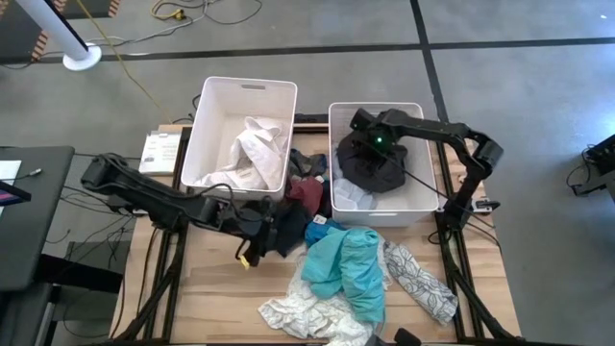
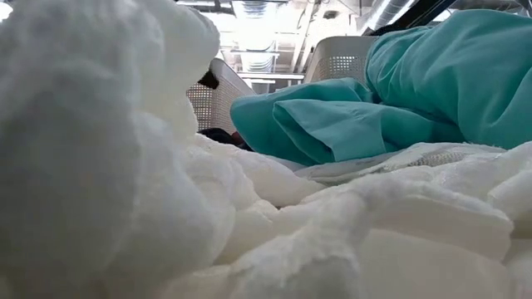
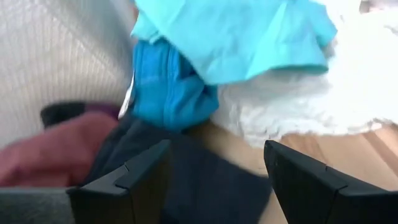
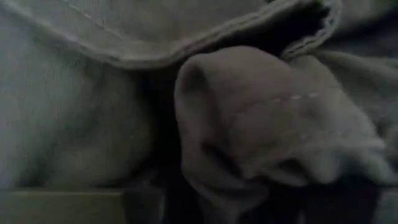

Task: Sort clothes
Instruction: Put the black pants into the right white laundry bin, then put the light blue pants into the right white laundry bin

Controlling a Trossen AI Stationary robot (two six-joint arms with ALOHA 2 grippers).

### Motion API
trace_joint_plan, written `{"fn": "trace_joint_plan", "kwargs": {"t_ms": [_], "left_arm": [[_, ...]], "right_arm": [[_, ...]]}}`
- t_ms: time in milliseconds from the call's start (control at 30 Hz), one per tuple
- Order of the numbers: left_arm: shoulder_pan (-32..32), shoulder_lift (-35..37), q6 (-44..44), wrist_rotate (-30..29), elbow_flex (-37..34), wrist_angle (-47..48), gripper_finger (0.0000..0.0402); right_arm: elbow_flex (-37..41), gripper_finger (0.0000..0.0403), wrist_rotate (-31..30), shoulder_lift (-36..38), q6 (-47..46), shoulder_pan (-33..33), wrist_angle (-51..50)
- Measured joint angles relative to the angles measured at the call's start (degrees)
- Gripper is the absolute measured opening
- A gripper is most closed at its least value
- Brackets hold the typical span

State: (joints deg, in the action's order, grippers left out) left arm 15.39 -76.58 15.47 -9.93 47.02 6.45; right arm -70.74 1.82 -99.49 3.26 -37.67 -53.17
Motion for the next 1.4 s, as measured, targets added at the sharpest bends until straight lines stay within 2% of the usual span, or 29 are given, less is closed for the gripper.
{"fn": "trace_joint_plan", "kwargs": {"t_ms": [200,400,933,1133,1400], "left_arm": [[0.00,-2.71,3.25,4.95,0.14,-10.25,0.0249],[0.04,-3.38,7.13,7.71,0.17,-16.68,0.0249],[0.06,-3.39,7.25,8.32,0.16,-17.01,0.0249],[0.06,-3.39,7.25,8.32,0.16,-16.77,0.0249],[0.06,-3.39,7.43,8.32,0.14,-15.87,0.0249]], "right_arm": [[-1.83,0.0246,0.00,3.44,-0.43,1.03,-1.29],[-3.29,0.0251,0.02,8.90,-0.66,2.37,-1.20],[-5.81,0.0251,-0.02,25.35,-4.95,9.90,-1.20],[-5.81,0.0251,0.00,31.04,-8.52,16.66,-2.82],[-5.81,0.0250,0.00,36.20,-17.03,30.86,-5.38]]}}
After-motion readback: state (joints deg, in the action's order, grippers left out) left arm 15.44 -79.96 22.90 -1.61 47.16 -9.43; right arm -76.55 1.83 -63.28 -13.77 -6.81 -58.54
